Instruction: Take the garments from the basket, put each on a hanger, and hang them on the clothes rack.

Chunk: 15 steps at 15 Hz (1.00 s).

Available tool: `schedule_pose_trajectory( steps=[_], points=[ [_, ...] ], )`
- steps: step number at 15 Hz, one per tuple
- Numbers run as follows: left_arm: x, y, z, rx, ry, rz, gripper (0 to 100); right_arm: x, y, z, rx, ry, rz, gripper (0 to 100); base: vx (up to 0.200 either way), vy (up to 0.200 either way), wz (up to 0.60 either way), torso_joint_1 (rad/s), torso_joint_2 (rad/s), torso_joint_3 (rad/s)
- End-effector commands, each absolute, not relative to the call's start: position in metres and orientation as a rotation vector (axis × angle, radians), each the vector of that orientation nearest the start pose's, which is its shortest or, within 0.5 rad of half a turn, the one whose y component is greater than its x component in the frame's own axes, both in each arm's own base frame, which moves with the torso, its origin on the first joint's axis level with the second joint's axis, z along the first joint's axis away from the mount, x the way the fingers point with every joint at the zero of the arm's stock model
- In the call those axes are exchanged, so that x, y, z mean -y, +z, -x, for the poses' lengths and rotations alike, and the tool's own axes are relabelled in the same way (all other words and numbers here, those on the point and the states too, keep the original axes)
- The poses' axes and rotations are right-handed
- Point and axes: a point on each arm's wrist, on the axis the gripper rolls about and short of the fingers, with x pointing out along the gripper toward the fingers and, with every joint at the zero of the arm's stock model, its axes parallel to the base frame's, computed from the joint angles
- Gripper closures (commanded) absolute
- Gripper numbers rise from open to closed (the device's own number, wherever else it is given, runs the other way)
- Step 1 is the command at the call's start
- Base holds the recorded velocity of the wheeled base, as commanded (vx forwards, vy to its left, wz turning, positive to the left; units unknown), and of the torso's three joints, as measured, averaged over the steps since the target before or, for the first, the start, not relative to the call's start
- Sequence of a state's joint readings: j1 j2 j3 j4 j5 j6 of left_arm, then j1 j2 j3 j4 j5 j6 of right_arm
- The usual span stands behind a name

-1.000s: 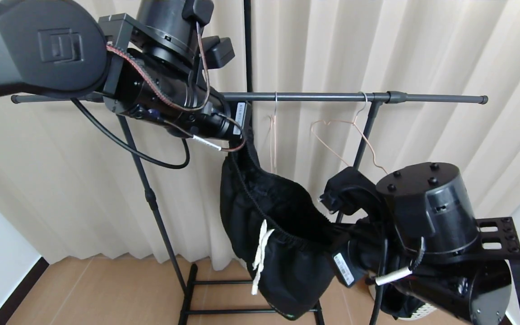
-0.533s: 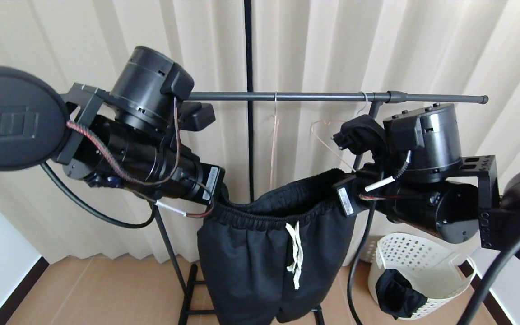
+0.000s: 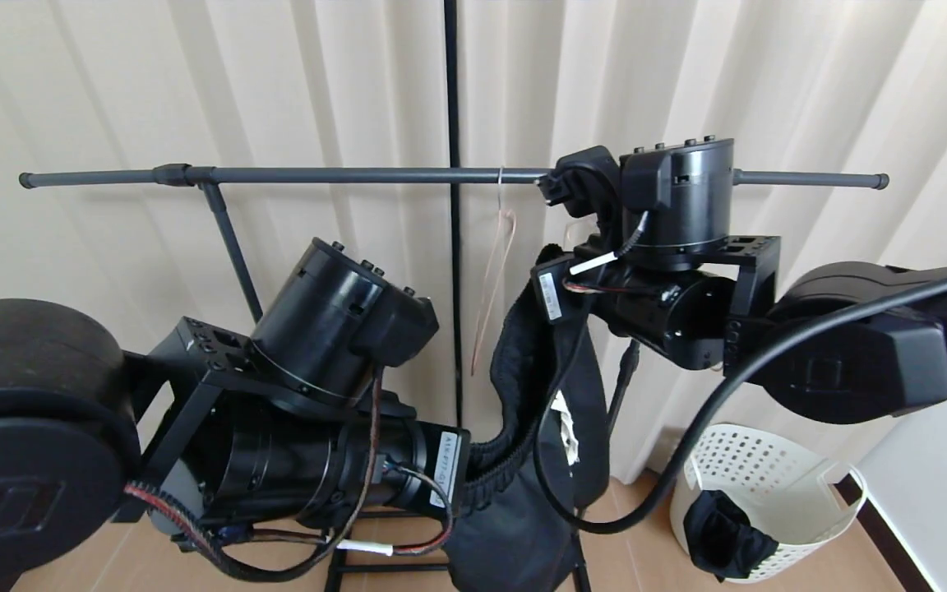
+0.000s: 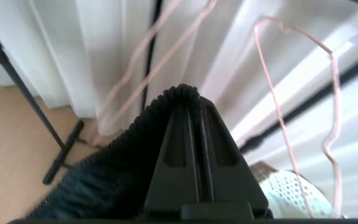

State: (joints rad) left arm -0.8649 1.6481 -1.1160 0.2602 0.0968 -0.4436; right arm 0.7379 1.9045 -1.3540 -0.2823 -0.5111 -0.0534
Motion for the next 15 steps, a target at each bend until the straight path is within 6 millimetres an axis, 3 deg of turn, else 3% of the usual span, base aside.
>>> schedule_pose_trajectory(
  steps=[1,4,8,13,15],
  points=[
    [0.228,0.203,-0.173,-0.851,-0.604,0.034,100,-0.272,0.218,-0.296,-0.205,0.265,0.213,100,0.000,0.000,0.00,0.000,0.00,0.000],
    [0.237,0.204,-0.166,-0.826,-0.645,0.045,100,-0.283,0.217,-0.284,-0.195,0.295,0.206,100,0.000,0.000,0.00,0.000,0.00,0.000],
    [0.228,0.198,-0.171,-0.836,-0.607,0.041,100,-0.274,0.224,-0.281,-0.191,0.255,0.160,100,0.000,0.000,0.00,0.000,0.00,0.000],
    [0.194,0.198,-0.199,-0.817,-0.482,0.068,100,-0.221,0.217,-0.282,-0.237,0.086,0.175,100,0.000,0.000,0.00,0.000,0.00,0.000],
    [0.186,0.193,-0.233,-0.783,-0.424,0.017,100,-0.191,0.209,-0.269,-0.250,0.039,0.181,100,0.000,0.000,0.00,0.000,0.00,0.000]
  ],
)
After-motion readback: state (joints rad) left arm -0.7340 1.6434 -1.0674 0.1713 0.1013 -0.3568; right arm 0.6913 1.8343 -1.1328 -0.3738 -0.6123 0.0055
